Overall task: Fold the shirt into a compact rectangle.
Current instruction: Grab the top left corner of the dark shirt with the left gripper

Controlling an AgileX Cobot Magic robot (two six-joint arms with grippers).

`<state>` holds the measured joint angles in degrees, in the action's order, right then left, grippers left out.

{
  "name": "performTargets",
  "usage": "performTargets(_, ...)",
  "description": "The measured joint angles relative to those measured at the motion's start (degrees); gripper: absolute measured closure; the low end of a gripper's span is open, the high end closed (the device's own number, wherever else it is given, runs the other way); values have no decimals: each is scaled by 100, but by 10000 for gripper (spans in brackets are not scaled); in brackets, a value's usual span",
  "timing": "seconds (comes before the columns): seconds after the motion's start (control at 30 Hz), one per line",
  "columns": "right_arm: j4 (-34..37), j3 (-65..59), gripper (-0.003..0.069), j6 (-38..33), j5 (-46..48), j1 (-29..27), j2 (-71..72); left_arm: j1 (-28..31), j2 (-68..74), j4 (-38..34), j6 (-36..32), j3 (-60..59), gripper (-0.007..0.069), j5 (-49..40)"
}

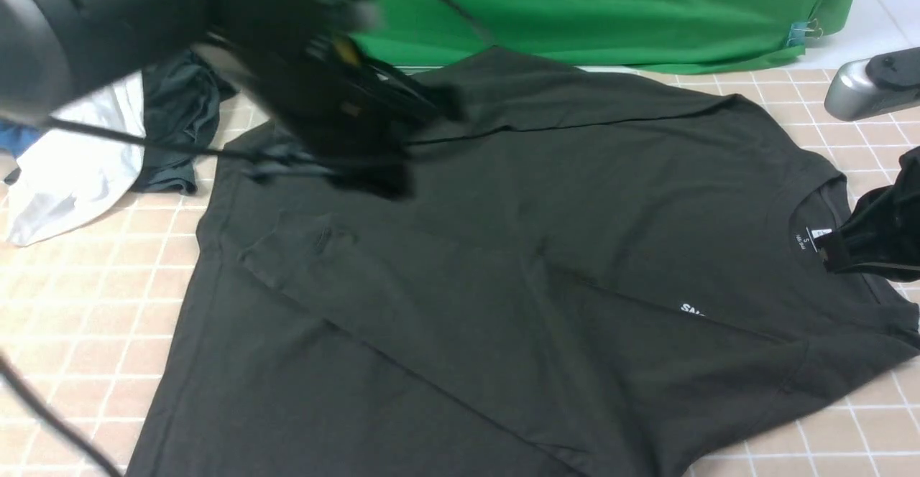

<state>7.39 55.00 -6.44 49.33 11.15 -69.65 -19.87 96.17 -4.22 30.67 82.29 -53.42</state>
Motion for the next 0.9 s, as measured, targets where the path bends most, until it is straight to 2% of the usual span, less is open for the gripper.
performTargets(0.17,0,2,624,0,-6,0,0,1248,898,1,-75,740,610,112)
performTargets(0.27,0,2,624,0,-6,0,0,1611,1484,49,-250,1326,601,180)
performTargets(0.3,0,2,624,0,-6,0,0,1627,1526,49,-250,1367,601,180)
performTargets(0.4,0,2,624,0,-6,0,0,1776,2153,101,-482,1969,533,266)
performTargets(0.63,36,2,624,0,-6,0,0,1817,3315,422,-672,2825,300,1165)
performTargets(0.77,60,2,624,0,-12,0,0,1817,3688,586,-752,2870,244,1539)
performTargets(0.9,71,2,624,0,-7,0,0,1817,3898,747,-811,2883,232,1901)
